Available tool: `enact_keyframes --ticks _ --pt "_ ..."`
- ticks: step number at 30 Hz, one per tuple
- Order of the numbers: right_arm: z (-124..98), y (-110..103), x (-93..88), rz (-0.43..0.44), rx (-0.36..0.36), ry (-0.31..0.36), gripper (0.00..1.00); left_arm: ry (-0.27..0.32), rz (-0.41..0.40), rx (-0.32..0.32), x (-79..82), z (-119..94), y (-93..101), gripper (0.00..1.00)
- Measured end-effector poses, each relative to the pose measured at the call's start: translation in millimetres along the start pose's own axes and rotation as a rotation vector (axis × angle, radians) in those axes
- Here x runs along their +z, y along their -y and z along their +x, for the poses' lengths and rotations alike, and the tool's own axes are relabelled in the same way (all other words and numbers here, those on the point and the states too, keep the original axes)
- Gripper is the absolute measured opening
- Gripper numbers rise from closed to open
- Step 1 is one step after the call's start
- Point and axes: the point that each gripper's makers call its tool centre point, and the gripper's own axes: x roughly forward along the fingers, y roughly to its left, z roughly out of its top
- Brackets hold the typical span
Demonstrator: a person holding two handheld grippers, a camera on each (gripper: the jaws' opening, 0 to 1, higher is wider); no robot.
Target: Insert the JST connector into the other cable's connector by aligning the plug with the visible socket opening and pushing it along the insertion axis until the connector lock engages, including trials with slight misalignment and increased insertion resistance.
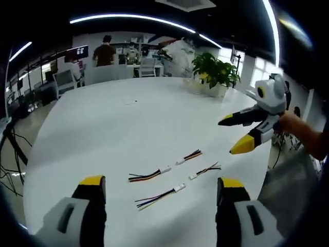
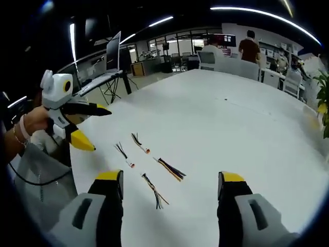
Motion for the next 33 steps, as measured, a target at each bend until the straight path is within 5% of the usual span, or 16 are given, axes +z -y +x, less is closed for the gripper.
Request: enact_keyframes --ticks 4,14,20,23,33 --pt "5 5 2.6 -0.008 0.011 -0.004 0.61 0.015 0.012 -0.021 6.9 5 3.2 0.87" --pt "13 7 9.0 -0.065 0.028 -0.011 0.61 0.024 0.097 -0.031 19.7 11 -6.5 0.87" --pt "20 9 7.9 -0.097 0.038 -0.027 0.58 0.046 0.051 -0.047 22.1 16 -9.6 0.84" --pt "22 3 6.0 -0.086 0.062 -0.016 0.56 0.043 -0.023 -0.114 20.4 20 -0.2 0.83" --pt "32 -13 -11.3 -0.075 0.123 -0.042 0.52 0.017 0.028 -0.134 16.4 29 2.0 0.76"
